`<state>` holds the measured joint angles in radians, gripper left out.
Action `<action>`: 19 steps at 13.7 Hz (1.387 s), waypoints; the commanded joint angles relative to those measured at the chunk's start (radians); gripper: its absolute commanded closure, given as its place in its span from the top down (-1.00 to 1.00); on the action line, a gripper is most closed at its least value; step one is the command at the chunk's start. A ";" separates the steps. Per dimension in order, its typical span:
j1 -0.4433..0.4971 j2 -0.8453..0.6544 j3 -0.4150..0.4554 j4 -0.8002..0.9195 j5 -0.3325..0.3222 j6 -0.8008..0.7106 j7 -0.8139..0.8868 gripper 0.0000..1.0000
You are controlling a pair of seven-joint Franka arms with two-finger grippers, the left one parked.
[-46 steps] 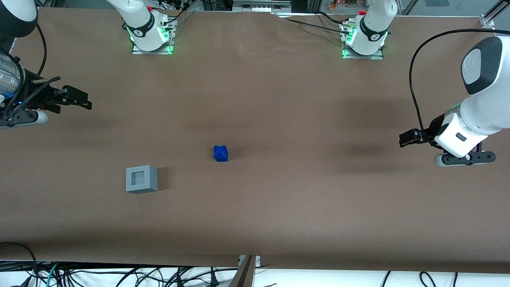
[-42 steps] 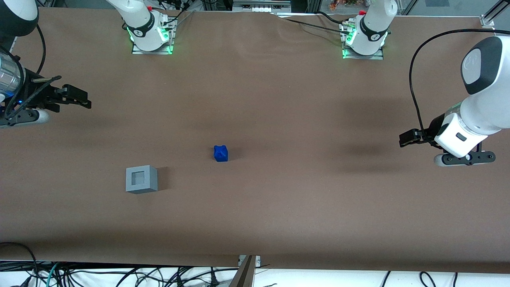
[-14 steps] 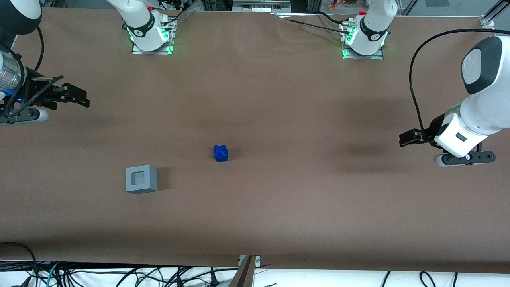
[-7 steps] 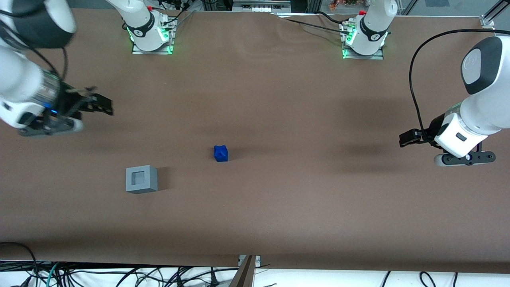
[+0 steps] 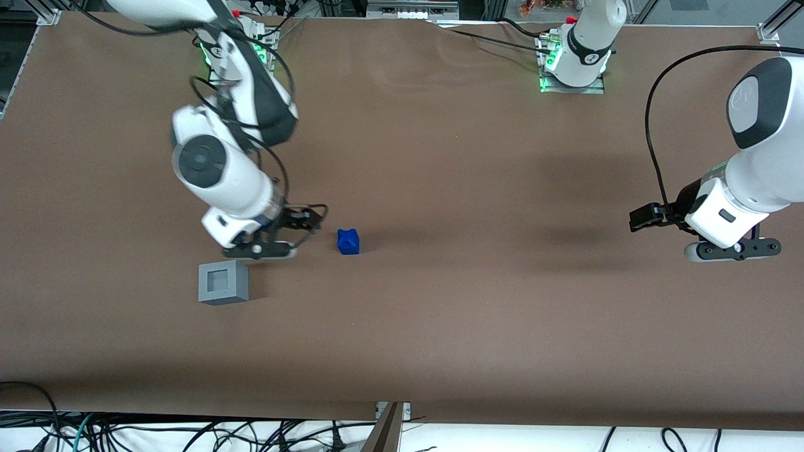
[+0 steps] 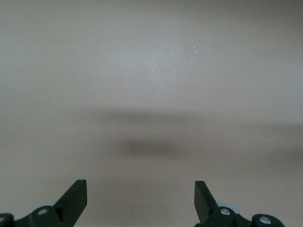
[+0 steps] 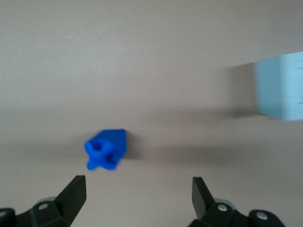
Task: Insert blue part into gray base with right arm
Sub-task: 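Move the open right gripper over the blue block and lower it, then close the right gripper on the blue block and lift it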
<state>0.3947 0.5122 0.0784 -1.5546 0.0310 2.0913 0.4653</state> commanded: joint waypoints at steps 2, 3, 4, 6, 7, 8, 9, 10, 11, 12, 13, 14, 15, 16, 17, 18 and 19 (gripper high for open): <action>0.067 0.089 -0.006 0.022 -0.013 0.122 0.120 0.98; 0.076 0.103 -0.006 0.021 -0.014 0.142 0.140 0.98; 0.081 0.115 -0.006 0.015 -0.016 0.160 0.145 0.98; 0.092 0.137 -0.009 0.008 -0.016 0.194 0.145 0.98; 0.092 0.150 -0.009 0.007 -0.016 0.211 0.147 0.98; 0.093 0.163 -0.009 0.005 -0.016 0.220 0.153 0.98; 0.096 0.164 -0.009 -0.008 -0.016 0.236 0.171 0.97; 0.102 0.166 -0.011 -0.027 -0.017 0.257 0.173 0.97; 0.110 0.166 -0.014 -0.042 -0.017 0.278 0.177 0.97; 0.116 0.172 -0.014 -0.048 -0.017 0.289 0.190 0.97; 0.122 0.180 -0.014 -0.048 -0.019 0.292 0.203 0.96; 0.134 0.184 -0.017 -0.048 -0.026 0.292 0.207 0.93; 0.136 0.189 -0.022 -0.048 -0.037 0.292 0.208 0.81; 0.136 0.189 -0.022 -0.048 -0.037 0.292 0.208 0.70; 0.136 0.189 -0.022 -0.048 -0.039 0.292 0.208 0.54; 0.134 0.189 -0.022 -0.048 -0.040 0.292 0.207 0.38; 0.133 0.189 -0.023 -0.048 -0.042 0.292 0.202 0.19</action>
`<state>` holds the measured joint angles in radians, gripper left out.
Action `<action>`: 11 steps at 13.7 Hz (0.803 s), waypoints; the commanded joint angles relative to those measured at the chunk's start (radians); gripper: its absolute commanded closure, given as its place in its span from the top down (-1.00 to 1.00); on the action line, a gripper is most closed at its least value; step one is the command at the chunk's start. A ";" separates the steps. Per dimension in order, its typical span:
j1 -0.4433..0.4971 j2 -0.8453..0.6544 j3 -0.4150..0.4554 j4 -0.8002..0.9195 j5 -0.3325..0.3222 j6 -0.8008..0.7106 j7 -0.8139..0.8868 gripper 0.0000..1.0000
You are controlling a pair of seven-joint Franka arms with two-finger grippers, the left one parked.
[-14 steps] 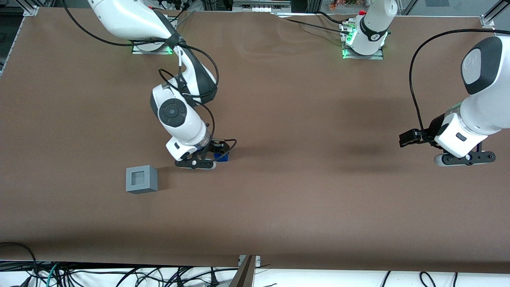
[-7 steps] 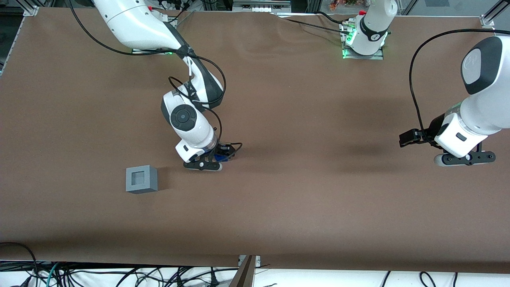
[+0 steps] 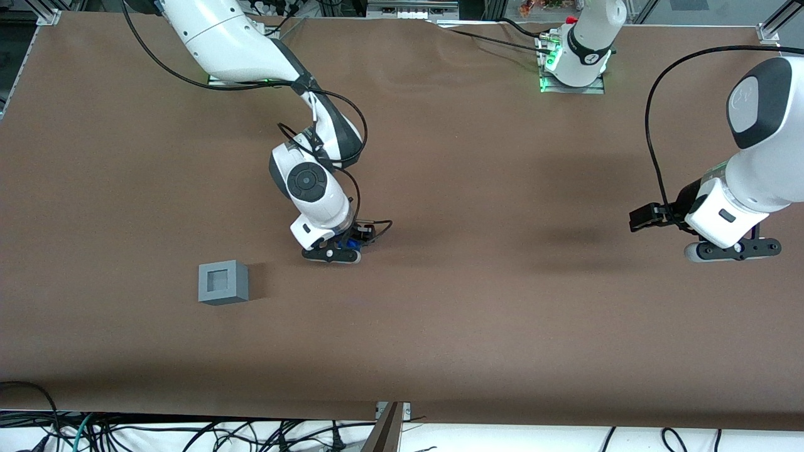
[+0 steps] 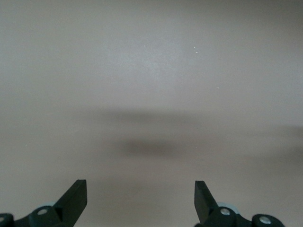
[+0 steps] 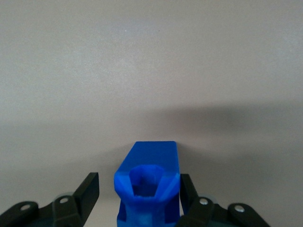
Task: Insert blue part into gray base with right arm
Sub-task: 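Close the right gripper on the blue block and lift it, then carry the blue block with the right gripper over the gray base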
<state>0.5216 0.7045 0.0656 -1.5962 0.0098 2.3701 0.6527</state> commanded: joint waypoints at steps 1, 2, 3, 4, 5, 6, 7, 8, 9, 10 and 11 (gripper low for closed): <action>0.003 -0.003 -0.010 -0.007 -0.021 0.012 0.009 -0.01; 0.000 -0.008 -0.013 -0.004 -0.021 0.011 -0.011 -0.17; -0.003 -0.014 -0.026 0.002 -0.019 0.001 -0.040 -0.25; -0.009 -0.032 -0.035 0.004 -0.019 -0.021 -0.056 -0.26; -0.027 -0.052 -0.039 0.016 -0.019 -0.067 -0.097 -0.26; -0.053 -0.065 -0.041 0.047 -0.011 -0.141 -0.163 -0.26; -0.089 -0.080 -0.041 0.080 -0.008 -0.213 -0.223 -0.26; -0.132 -0.097 -0.040 0.105 -0.007 -0.279 -0.291 -0.26; -0.168 -0.114 -0.041 0.113 -0.002 -0.319 -0.353 -0.26; -0.208 -0.131 -0.041 0.113 -0.002 -0.343 -0.420 -0.26; -0.247 -0.138 -0.041 0.113 -0.001 -0.363 -0.483 -0.26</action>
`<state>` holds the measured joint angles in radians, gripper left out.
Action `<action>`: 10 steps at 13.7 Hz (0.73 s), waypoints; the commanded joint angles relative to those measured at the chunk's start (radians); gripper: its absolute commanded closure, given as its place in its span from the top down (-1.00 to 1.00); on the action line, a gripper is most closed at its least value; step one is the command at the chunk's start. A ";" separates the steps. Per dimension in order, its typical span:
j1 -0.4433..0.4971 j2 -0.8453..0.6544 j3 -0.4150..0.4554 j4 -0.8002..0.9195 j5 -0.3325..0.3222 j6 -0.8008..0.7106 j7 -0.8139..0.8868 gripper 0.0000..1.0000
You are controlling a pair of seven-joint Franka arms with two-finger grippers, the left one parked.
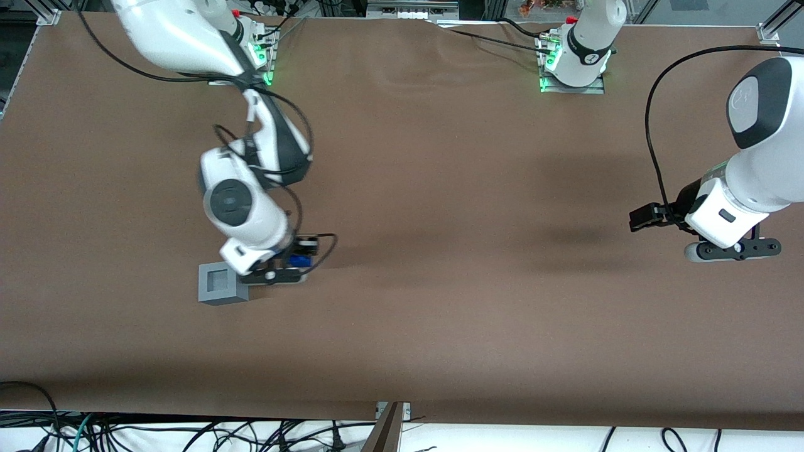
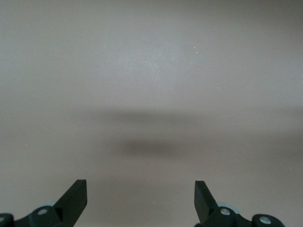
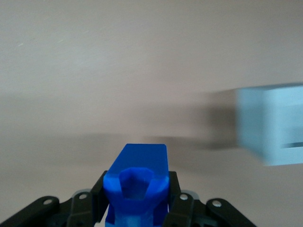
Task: Insert blue part into gray base with right arm
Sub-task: 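Carry the blue block with the right gripper over the gray base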
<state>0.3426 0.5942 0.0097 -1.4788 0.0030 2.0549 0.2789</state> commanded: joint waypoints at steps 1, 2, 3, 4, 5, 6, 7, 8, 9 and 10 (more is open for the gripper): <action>-0.097 -0.039 0.015 -0.005 0.006 -0.056 -0.166 -0.26; -0.128 -0.042 0.013 -0.006 0.005 -0.056 -0.222 -0.26; -0.152 -0.042 0.013 -0.006 0.005 -0.056 -0.272 -0.26; -0.180 -0.042 0.013 -0.008 0.005 -0.056 -0.308 -0.26; -0.204 -0.040 0.013 -0.011 0.005 -0.056 -0.326 -0.26; -0.217 -0.037 0.015 -0.011 0.005 -0.056 -0.336 -0.26; -0.226 -0.036 0.013 -0.011 0.005 -0.056 -0.339 -0.26; -0.238 -0.033 0.015 -0.011 0.005 -0.055 -0.340 -0.26; -0.250 -0.031 0.015 -0.009 0.003 -0.053 -0.354 -0.26; -0.261 -0.027 0.015 -0.008 0.005 -0.047 -0.363 -0.26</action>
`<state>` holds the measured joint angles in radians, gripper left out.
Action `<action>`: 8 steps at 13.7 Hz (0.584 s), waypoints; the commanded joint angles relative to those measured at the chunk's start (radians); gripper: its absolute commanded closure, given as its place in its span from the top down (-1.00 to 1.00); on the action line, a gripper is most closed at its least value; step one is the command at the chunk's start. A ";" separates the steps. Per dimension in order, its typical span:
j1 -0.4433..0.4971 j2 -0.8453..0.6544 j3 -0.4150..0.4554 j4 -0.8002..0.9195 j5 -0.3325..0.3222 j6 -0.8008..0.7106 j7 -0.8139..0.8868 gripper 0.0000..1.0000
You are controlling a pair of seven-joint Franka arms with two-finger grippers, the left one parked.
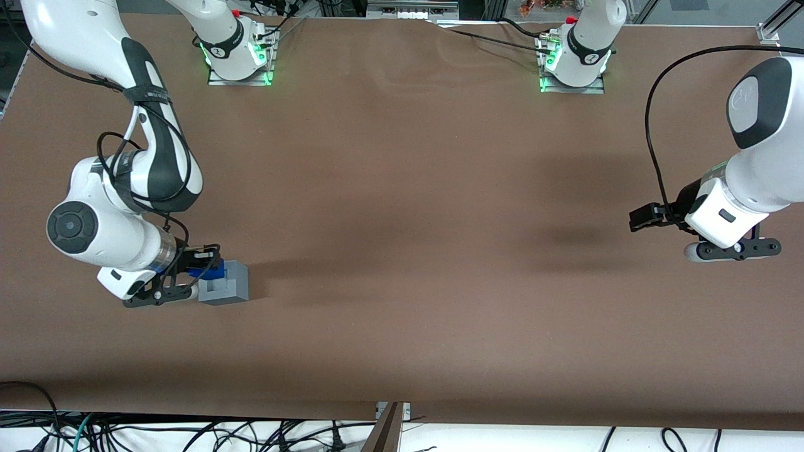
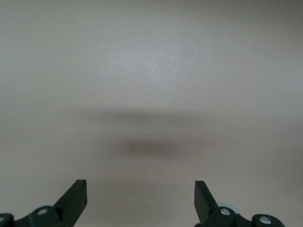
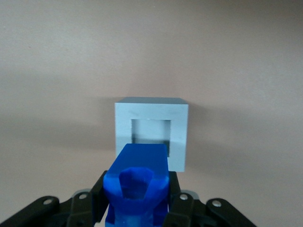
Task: Insert blue part into gray base with right arm
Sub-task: 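Lower the blue block into the gray base's square hole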
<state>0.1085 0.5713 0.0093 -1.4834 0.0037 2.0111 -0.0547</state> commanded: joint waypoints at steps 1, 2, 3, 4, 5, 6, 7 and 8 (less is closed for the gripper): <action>-0.029 0.007 0.015 -0.003 0.004 0.000 -0.027 -0.26; -0.029 0.015 0.015 -0.003 0.004 0.003 -0.025 -0.26; -0.029 0.024 0.015 -0.002 0.004 0.008 -0.022 -0.26; -0.029 0.025 0.015 -0.002 0.004 0.015 -0.017 -0.26; -0.029 0.032 0.017 0.000 0.004 0.024 -0.014 -0.26; -0.027 0.035 0.017 -0.001 0.004 0.032 -0.014 -0.26; -0.027 0.039 0.018 0.000 0.004 0.041 -0.014 -0.26; -0.026 0.041 0.018 0.000 0.004 0.047 -0.014 -0.26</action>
<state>0.0924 0.6134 0.0138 -1.4844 0.0037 2.0428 -0.0608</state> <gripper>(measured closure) 0.493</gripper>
